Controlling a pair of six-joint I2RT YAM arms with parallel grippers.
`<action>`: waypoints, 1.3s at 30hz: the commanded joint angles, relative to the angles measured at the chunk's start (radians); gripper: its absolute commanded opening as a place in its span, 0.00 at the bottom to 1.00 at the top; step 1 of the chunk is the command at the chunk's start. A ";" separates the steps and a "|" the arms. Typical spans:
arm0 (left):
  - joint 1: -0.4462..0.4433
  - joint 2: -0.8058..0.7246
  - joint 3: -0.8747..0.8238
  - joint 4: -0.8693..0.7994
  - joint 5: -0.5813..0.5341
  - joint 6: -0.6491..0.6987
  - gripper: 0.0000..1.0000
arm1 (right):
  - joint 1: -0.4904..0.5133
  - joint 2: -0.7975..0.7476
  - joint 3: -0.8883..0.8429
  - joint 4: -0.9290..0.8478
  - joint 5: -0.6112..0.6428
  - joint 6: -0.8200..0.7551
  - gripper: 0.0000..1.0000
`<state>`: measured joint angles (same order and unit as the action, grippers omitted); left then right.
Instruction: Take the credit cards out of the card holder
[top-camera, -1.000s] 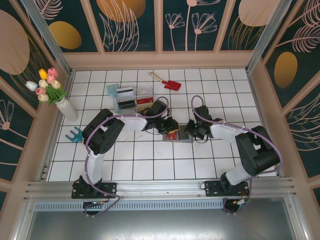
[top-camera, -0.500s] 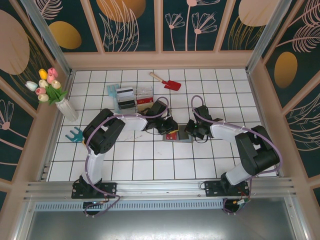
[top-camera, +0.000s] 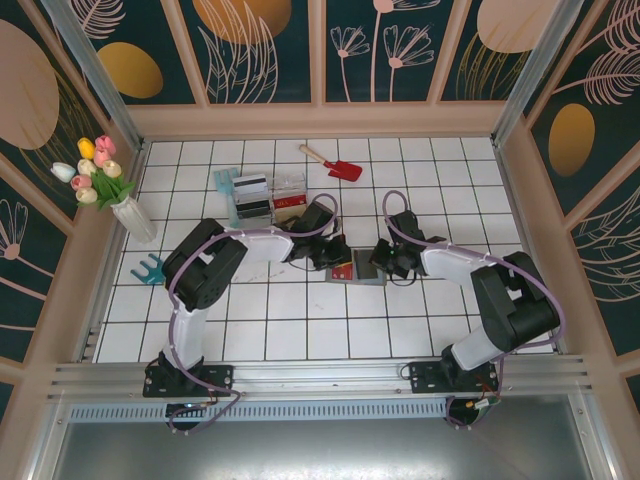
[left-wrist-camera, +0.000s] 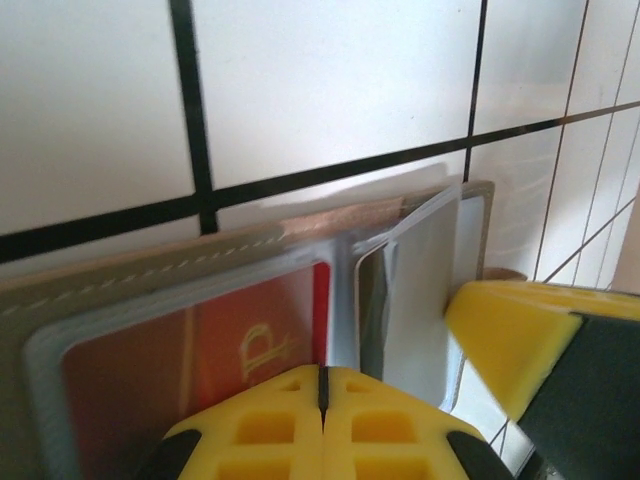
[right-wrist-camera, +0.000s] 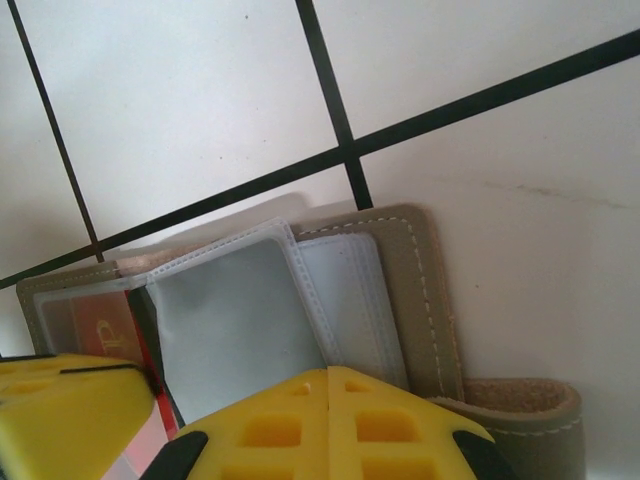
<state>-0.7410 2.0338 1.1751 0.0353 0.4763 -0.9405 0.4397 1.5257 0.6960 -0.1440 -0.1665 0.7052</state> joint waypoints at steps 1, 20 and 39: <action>-0.002 -0.048 -0.024 -0.072 -0.051 0.054 0.00 | -0.017 -0.035 0.006 -0.056 0.021 -0.031 0.03; -0.004 0.008 0.036 0.063 0.056 -0.042 0.24 | -0.017 0.014 0.041 -0.079 0.013 -0.053 0.12; -0.004 0.070 0.068 0.041 0.056 -0.057 0.20 | -0.016 0.068 0.032 -0.040 -0.057 -0.058 0.14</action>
<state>-0.7410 2.0808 1.2282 0.0776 0.5304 -0.9825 0.4267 1.5669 0.7311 -0.1623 -0.2119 0.6605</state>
